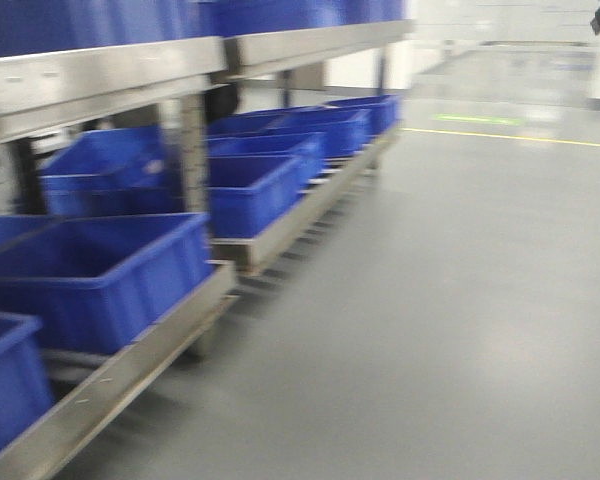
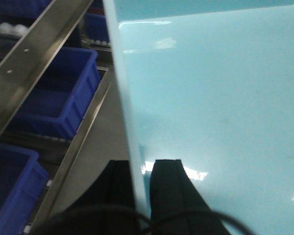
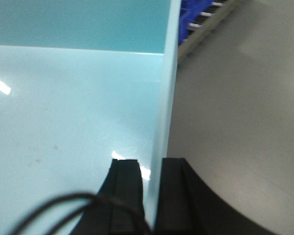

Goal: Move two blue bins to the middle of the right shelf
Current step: 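Drive across the floor past the red table carrying the teal bin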

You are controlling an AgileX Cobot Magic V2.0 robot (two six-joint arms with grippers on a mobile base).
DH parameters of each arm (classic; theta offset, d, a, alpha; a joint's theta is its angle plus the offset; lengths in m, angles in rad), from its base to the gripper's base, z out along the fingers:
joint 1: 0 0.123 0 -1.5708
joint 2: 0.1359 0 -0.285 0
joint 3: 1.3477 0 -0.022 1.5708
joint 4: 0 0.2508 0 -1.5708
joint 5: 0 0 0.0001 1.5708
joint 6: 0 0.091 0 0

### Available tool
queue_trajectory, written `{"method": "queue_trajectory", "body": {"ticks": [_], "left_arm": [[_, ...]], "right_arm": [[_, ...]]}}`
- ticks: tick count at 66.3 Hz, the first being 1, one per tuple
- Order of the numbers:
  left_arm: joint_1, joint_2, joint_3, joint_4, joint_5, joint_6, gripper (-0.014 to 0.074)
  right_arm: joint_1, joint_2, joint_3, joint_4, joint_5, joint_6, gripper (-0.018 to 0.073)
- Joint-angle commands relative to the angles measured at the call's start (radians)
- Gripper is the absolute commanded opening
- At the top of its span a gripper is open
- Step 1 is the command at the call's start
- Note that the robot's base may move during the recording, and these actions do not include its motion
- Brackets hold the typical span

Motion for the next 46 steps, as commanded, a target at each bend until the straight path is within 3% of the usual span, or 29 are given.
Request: {"method": "queue_trajectory", "body": {"ticks": [1, 46], "left_arm": [[-0.005, -0.014, -0.015, -0.058, -0.041, 0.008, -0.0111], [-0.005, -0.014, -0.015, -0.058, -0.041, 0.008, -0.0111]], "right_arm": [[0.004, -0.012, -0.012, 0.028, -0.075, -0.012, -0.0151], [0.004, -0.012, -0.012, 0.028, -0.075, -0.012, -0.0151]]}}
